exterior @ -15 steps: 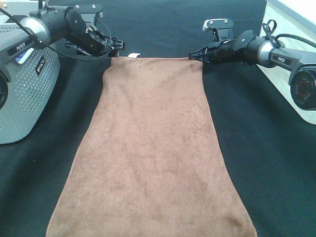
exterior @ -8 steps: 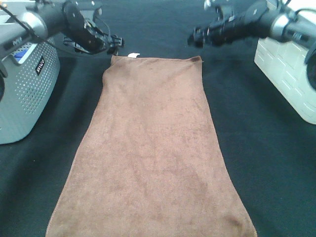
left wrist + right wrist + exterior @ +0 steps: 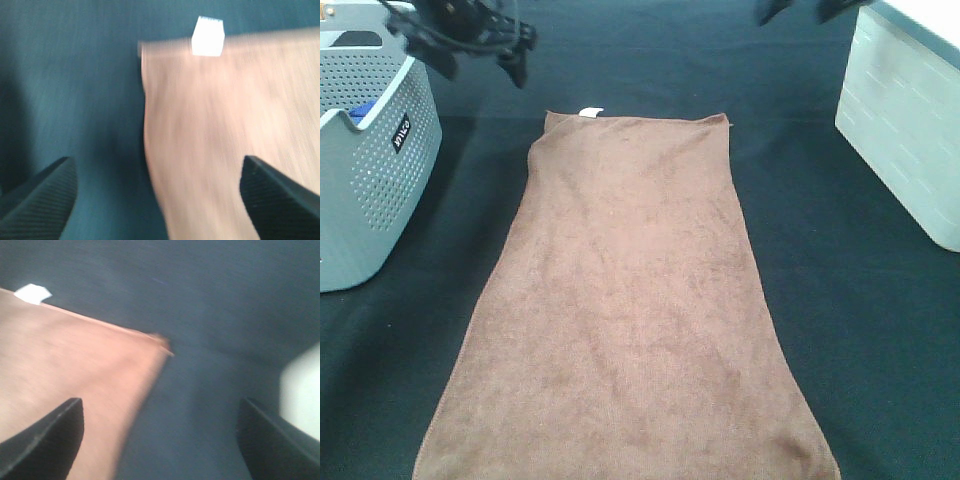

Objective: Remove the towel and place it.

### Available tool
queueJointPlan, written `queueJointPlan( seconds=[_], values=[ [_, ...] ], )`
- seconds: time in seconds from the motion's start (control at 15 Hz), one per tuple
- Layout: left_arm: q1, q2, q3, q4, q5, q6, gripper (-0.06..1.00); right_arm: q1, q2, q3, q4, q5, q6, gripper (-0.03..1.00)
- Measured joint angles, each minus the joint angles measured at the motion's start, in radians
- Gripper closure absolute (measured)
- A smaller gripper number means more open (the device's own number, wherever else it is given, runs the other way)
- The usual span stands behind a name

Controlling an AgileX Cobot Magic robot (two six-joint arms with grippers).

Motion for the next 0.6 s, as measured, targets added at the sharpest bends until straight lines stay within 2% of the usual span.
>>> queueJointPlan(
  seconds=[0.13, 0.2, 0.27, 0.47, 0.6],
  values=[
    [0.043, -0.059, 0.000, 0.017, 0.007, 0.000, 0.10, -0.006, -0.063, 0.000, -0.058, 0.107, 0.033, 0.17],
    [0.058, -0.076, 0.000, 0.010, 0.008, 0.000, 0.10, -0.012, -0.078, 0.000, -0.056, 0.129, 0.037, 0.17],
    [0.099, -0.114, 0.000, -0.021, 0.009, 0.000, 0.10, -0.042, -0.110, 0.000, -0.013, 0.175, 0.045, 0.17],
    [0.138, -0.170, 0.031, -0.028, 0.009, 0.005, 0.10, -0.114, -0.148, 0.000, 0.061, 0.187, 0.055, 0.17],
    [0.177, -0.259, 0.136, -0.030, 0.009, 0.021, 0.10, -0.129, -0.183, 0.004, 0.064, 0.189, 0.081, 0.17]
  ],
)
